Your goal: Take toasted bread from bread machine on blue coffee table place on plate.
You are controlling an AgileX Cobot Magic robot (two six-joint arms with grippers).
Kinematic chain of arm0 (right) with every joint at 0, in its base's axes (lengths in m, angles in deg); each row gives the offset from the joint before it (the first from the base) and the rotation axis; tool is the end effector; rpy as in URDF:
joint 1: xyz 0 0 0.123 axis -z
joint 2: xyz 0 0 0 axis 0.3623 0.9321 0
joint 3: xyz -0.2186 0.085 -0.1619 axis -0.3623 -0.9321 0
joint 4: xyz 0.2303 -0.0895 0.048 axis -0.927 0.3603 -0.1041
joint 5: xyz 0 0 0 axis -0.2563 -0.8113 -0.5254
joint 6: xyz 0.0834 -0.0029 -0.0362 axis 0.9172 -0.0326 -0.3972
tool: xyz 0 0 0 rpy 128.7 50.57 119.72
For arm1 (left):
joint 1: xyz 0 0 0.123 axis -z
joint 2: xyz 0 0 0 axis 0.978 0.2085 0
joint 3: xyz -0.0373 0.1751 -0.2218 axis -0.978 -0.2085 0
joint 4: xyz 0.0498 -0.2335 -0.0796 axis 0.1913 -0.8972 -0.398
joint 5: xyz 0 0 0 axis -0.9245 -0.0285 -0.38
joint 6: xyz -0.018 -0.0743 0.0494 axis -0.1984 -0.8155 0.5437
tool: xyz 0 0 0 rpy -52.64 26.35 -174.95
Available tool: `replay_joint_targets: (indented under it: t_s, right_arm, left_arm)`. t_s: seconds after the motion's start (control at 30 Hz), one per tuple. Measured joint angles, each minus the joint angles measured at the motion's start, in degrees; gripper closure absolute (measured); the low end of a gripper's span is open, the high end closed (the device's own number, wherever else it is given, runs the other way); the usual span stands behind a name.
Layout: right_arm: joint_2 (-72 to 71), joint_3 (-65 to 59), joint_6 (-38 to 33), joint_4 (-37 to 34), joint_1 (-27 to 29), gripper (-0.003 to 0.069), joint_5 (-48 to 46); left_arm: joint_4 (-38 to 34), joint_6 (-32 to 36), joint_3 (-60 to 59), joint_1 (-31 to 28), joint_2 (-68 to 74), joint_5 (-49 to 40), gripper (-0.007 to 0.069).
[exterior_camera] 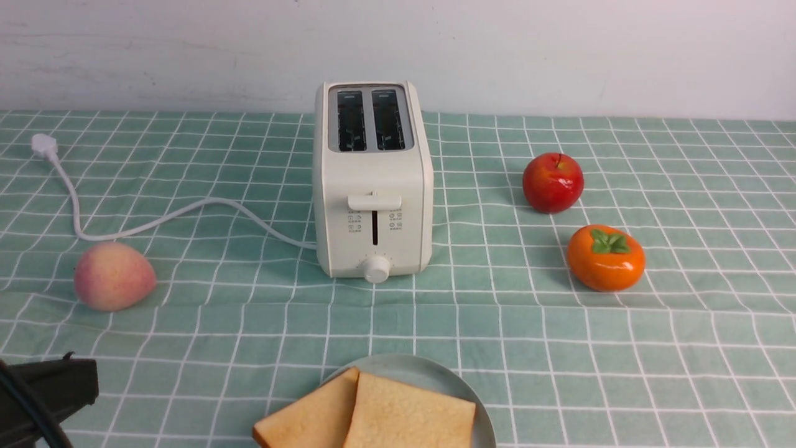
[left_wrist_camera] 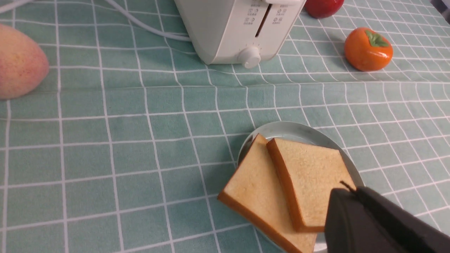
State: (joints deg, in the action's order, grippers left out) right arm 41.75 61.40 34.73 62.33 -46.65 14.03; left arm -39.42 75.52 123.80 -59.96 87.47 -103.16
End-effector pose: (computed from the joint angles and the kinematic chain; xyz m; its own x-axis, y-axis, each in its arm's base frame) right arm 0.0273 -0.0051 0.2982 0.1003 0.1182 -0.9879 -0.2679 0.9594 0.0876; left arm 0.0801 -0.0424 0.3274 -0.5739 -0.1805 -0.7988 0.2625 0.8834 -0.3882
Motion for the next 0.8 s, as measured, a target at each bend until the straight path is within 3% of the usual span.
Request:
replay_joint_targets:
  t_s: [0.13, 0.47, 0.8]
  right_arm:
    - [0.0, -0.1, 3.8, 6.3, 0.0, 0.0655, 2.8]
    - [0.0, -0.1, 4.5, 20.2, 0.0, 0.0645, 3.6]
    - [0.0, -0.1, 4.5, 24.4, 0.0, 0.0636, 4.4]
  left_arm:
    - [1.6, 0.0, -2.0, 0.0, -3.0, 1.0, 0.0638]
    - [3.0, 0.0, -12.6, 0.0, -21.4, 9.2, 0.0638]
    - [3.7, 0.1, -16.3, 0.0, -23.2, 6.0, 0.0638]
